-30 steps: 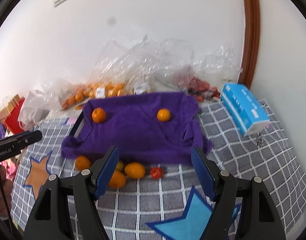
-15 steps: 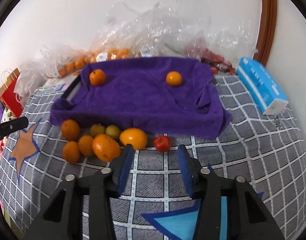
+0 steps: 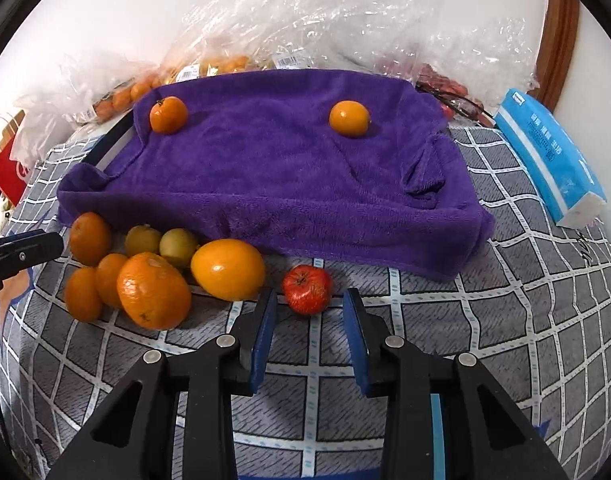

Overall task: Organize fruits
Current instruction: 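Move the left tool back to the fruit row while the right tool approaches the red tomato, then grasp another large mandarin with the left tool while the right tool grasps the red tomato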

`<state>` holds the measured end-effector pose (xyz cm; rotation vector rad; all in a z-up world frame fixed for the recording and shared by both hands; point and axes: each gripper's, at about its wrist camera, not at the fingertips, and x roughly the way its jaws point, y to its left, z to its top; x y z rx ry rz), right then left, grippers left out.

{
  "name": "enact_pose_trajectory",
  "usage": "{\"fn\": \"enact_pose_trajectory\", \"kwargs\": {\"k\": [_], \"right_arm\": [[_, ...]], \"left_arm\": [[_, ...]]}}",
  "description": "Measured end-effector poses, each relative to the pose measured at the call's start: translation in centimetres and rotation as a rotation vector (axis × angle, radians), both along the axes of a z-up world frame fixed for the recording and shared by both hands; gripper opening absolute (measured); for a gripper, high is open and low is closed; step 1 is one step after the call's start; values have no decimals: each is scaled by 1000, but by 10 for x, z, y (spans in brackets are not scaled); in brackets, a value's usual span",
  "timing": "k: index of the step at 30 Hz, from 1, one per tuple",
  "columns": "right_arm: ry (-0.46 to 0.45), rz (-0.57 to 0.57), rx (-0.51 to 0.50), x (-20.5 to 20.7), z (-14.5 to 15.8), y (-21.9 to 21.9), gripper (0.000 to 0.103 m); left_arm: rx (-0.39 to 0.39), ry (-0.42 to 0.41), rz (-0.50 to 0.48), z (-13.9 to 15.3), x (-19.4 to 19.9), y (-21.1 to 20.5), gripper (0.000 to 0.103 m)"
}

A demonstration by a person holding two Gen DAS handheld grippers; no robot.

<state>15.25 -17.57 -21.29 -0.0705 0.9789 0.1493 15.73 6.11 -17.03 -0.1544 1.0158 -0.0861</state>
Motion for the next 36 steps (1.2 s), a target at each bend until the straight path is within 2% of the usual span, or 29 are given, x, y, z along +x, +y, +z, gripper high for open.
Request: {"fn": "enact_pose_trajectory", "kwargs": {"k": [4, 10, 13, 20, 29, 36], "right_arm": [[-6, -5, -8, 2, 0, -1, 25], [-2, -17, 10, 3, 3, -6, 25], [-8, -24, 13, 1, 7, -8, 25], [-53, -52, 9, -8, 30, -15, 24], [-146, -78, 16, -33, 80, -16, 24], [-210, -99, 30, -54, 122, -11, 25]], "left_arm": [[-7, 12, -28, -6, 7, -11, 57], [-17, 42, -47, -16, 19, -20, 56], [-40, 52, -43, -18, 21, -20, 41], [-69, 58, -43, -13, 17, -15, 39], [-72, -16, -38, 26, -15, -9, 39], [-65, -93, -36, 73, -40, -2, 39]]}}
